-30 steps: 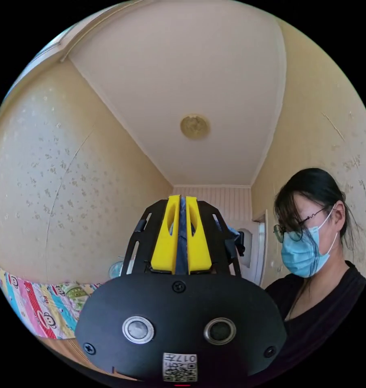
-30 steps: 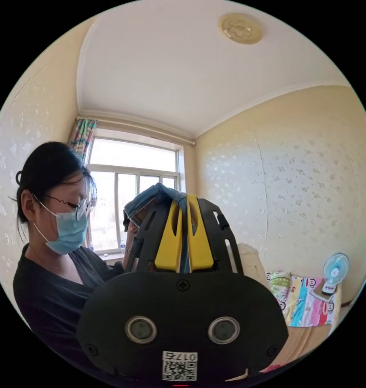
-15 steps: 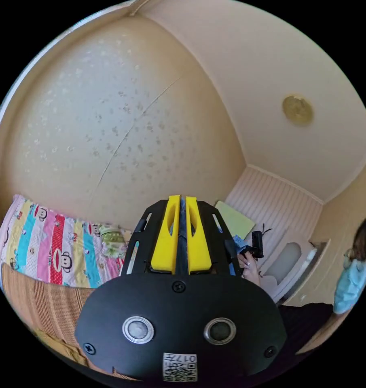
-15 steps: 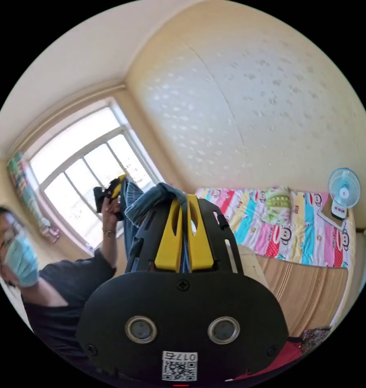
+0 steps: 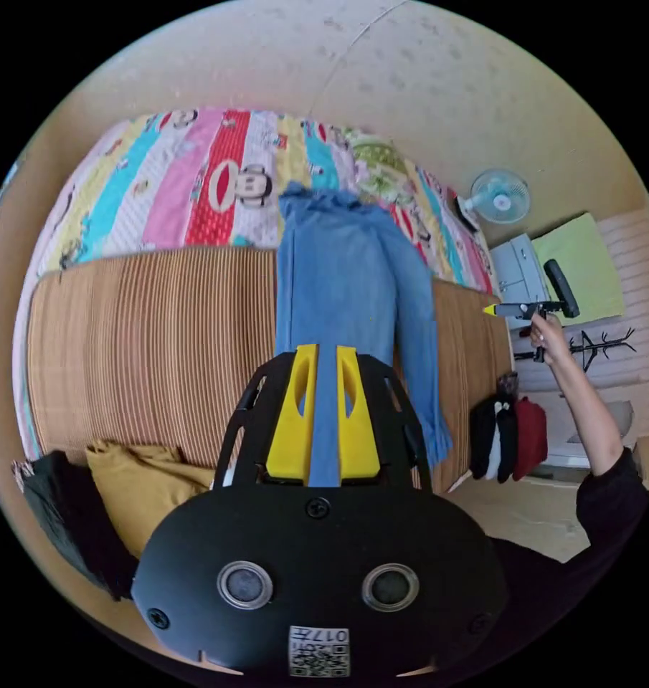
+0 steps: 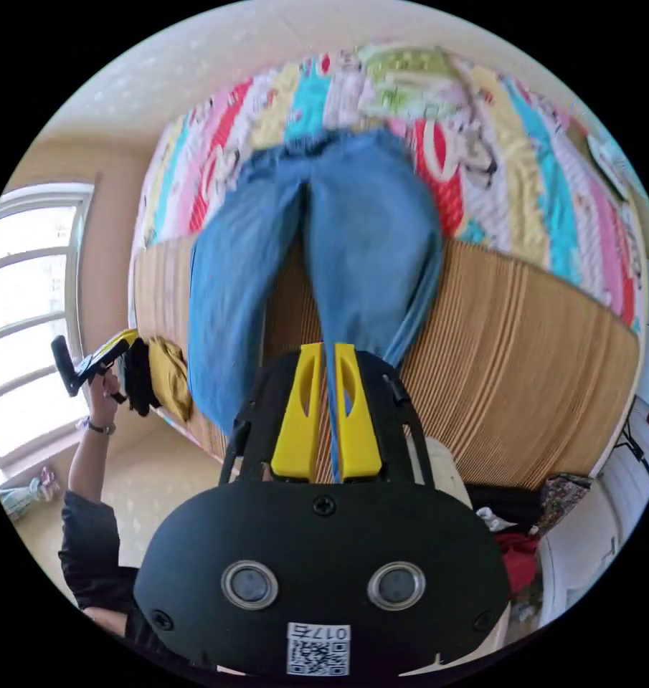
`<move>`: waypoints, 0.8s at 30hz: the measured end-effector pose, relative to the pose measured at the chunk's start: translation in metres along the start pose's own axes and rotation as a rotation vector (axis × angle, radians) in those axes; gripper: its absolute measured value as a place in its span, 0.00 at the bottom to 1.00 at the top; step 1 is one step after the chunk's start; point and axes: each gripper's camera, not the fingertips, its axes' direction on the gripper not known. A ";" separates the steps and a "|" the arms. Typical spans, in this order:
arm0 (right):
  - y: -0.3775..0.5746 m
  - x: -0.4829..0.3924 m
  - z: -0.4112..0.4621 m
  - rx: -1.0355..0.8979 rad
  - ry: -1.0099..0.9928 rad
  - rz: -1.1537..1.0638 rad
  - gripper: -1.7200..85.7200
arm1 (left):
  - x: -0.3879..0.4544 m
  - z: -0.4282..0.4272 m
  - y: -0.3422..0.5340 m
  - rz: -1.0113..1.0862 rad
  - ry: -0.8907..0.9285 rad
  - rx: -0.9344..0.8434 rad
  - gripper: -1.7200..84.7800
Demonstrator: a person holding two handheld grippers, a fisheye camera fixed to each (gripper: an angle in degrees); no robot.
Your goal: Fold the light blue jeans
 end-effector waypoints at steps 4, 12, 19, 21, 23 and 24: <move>0.025 0.034 0.092 -0.068 -0.186 0.035 0.06 | -0.068 0.060 0.090 -0.060 -0.027 -0.061 0.09; 0.081 0.009 0.183 0.082 -0.368 -0.079 0.17 | -0.154 0.075 0.133 -0.091 -0.027 0.045 0.16; 0.107 -0.015 0.238 0.006 -0.304 -0.134 0.10 | -0.186 0.099 0.158 0.060 -0.042 -0.096 0.03; 0.144 -0.012 0.242 -0.020 -0.338 -0.167 0.06 | -0.195 0.089 0.186 0.094 0.018 -0.119 0.02; 0.185 -0.008 0.238 0.000 -0.345 -0.193 0.05 | -0.213 0.070 0.242 0.100 0.113 -0.118 0.01; 0.214 -0.004 0.238 -0.001 -0.345 -0.201 0.05 | -0.219 0.065 0.258 0.089 0.138 -0.121 0.01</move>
